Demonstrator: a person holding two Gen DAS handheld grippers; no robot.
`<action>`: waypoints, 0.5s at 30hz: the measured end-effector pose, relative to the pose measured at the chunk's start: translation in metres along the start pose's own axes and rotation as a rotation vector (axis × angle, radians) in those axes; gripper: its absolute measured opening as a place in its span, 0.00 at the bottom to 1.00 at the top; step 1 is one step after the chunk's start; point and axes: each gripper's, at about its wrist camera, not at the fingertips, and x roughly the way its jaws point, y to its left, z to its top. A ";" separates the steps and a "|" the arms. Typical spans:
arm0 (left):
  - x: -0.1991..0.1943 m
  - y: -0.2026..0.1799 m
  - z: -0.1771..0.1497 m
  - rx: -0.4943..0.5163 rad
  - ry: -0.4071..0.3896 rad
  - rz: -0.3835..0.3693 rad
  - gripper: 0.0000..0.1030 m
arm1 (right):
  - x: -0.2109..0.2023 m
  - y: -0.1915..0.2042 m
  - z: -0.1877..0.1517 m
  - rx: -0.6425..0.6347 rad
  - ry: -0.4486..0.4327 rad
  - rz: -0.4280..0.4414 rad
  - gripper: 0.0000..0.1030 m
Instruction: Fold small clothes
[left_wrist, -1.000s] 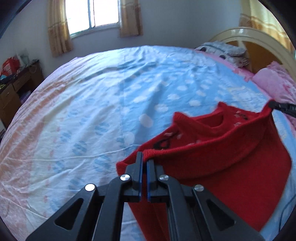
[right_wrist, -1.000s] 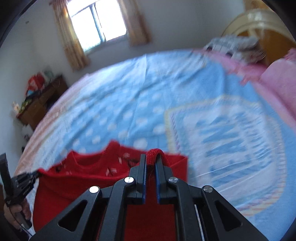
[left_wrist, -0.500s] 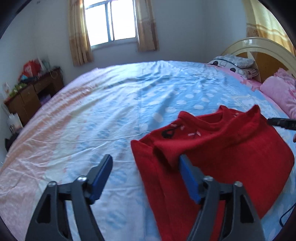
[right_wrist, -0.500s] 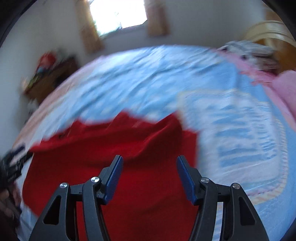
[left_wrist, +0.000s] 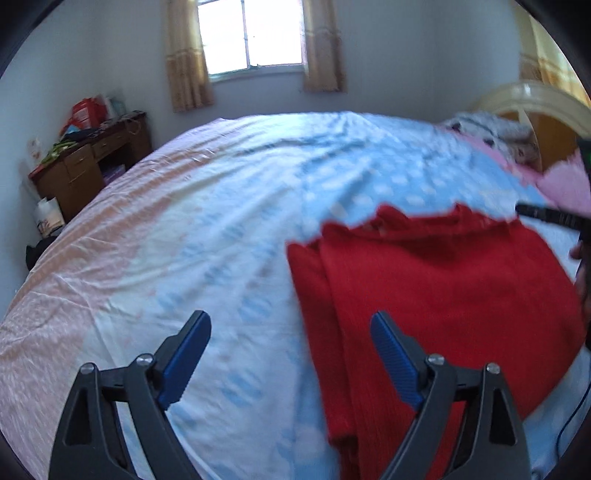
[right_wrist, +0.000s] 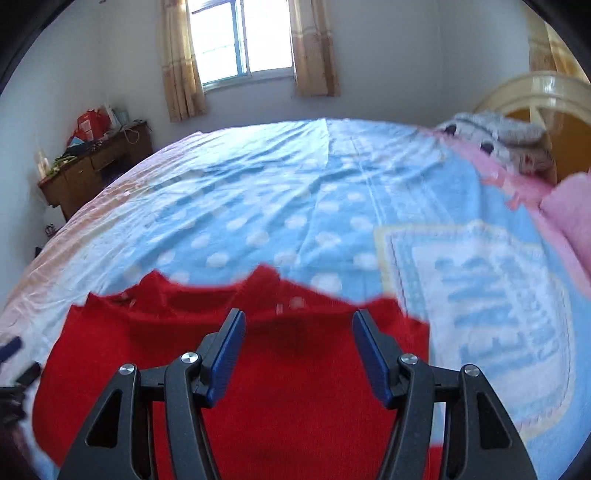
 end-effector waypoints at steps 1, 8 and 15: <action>0.003 -0.004 -0.006 0.008 0.014 -0.006 0.88 | -0.007 -0.003 -0.007 0.001 0.004 0.008 0.59; -0.004 -0.009 -0.029 -0.004 0.027 -0.024 0.89 | -0.069 -0.036 -0.066 0.052 0.020 0.034 0.59; 0.002 -0.006 -0.032 -0.026 0.068 -0.013 0.96 | -0.071 -0.032 -0.109 -0.028 0.102 0.067 0.59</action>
